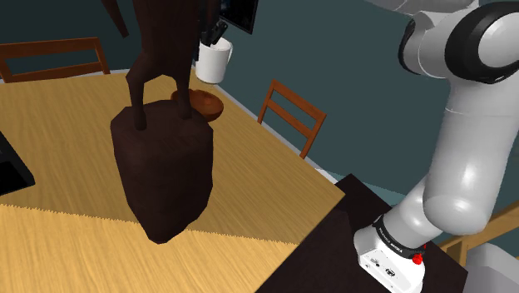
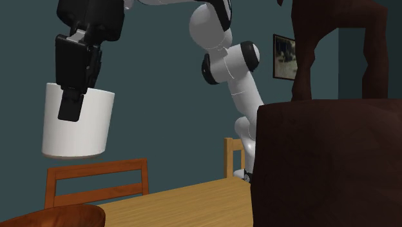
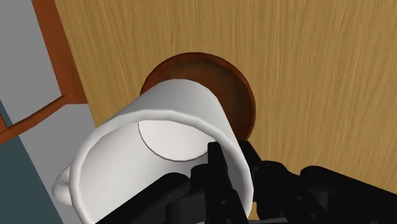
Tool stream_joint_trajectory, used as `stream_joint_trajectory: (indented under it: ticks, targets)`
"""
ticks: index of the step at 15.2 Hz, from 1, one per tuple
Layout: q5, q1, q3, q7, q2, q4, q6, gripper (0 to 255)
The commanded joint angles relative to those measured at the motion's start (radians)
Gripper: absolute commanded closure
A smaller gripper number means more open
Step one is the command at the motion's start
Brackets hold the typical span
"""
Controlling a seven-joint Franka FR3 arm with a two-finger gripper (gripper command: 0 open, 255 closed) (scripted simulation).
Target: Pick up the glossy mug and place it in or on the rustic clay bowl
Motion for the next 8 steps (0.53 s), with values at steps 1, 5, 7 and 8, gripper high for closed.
stream_joint_trajectory:
  ticks: [1, 5, 7, 8]
  targets:
    - [-0.045, 0.048, -0.025, -0.031, 0.103, 0.159, -0.055, 255]
    - [-0.095, 0.133, -0.066, -0.08, 0.25, 0.394, -0.126, 255]
    - [-0.089, 0.108, -0.059, -0.066, 0.23, 0.327, -0.085, 255]
    - [-0.086, 0.098, -0.057, -0.06, 0.222, 0.297, -0.066, 255]
